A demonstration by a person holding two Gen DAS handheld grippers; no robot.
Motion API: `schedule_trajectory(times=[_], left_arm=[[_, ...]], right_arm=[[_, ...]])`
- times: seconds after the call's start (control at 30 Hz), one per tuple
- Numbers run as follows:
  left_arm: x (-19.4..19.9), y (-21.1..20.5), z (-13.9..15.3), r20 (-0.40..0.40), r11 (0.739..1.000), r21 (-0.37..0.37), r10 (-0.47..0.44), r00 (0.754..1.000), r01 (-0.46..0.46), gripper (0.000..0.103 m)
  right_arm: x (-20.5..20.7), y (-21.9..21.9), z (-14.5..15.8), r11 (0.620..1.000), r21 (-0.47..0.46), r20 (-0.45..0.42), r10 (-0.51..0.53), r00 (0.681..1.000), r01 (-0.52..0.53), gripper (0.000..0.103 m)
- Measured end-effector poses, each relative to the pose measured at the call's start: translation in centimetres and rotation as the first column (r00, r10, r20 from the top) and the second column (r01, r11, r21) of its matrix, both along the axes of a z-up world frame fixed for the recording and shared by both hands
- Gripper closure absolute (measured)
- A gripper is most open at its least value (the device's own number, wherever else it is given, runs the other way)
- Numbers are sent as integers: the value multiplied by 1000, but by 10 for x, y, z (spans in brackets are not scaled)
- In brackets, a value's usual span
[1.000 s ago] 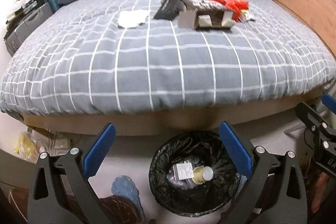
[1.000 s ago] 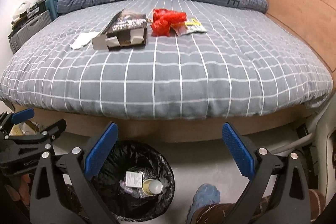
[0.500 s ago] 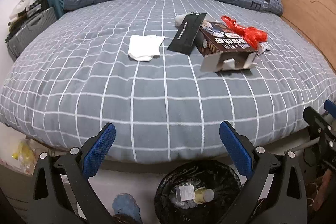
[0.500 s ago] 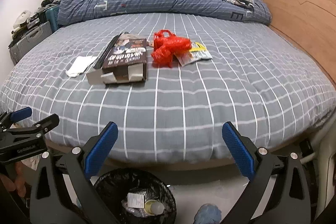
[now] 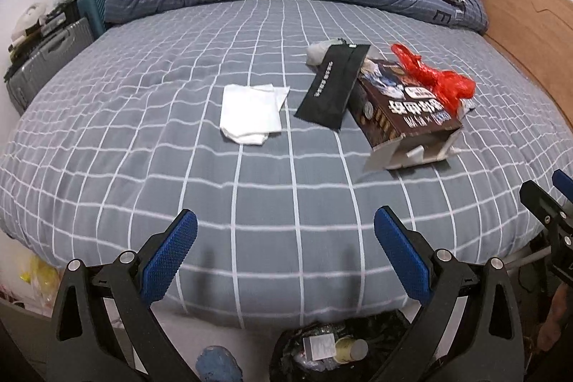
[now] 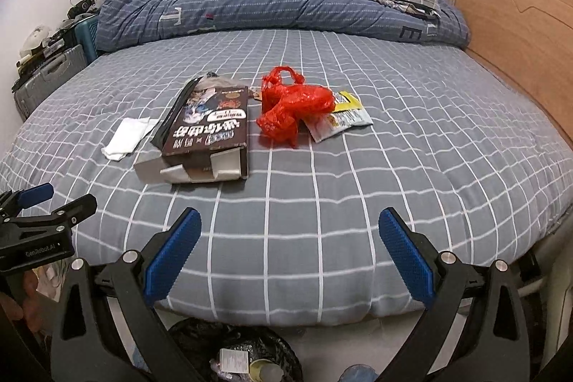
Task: Collect trash
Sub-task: 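Grasp the red plastic bag with the right gripper while the left grasps the white tissue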
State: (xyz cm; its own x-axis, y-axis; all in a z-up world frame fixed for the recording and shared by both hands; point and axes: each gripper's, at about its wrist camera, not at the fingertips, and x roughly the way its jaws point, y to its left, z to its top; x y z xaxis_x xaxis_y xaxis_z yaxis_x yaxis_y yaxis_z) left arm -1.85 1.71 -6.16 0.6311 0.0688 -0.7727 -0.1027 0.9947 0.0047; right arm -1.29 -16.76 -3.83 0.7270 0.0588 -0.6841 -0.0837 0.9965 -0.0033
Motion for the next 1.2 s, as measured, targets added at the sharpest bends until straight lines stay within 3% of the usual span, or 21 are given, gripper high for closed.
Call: schedule_trajectory(times=[0.57, 0.73, 1.2], left_arm=[[94, 35, -11, -30, 999, 10, 46, 998, -46, 7], [116, 53, -23, -61, 996, -21, 83, 995, -84, 10], [148, 62, -48, -105, 996, 29, 85, 991, -82, 22]], right_arm=[[101, -5, -4, 1000, -20, 6, -9, 1000, 9, 8], [134, -4, -12, 1000, 1, -26, -6, 1000, 6, 15], [176, 3, -36, 1000, -5, -100, 8, 995, -8, 36]])
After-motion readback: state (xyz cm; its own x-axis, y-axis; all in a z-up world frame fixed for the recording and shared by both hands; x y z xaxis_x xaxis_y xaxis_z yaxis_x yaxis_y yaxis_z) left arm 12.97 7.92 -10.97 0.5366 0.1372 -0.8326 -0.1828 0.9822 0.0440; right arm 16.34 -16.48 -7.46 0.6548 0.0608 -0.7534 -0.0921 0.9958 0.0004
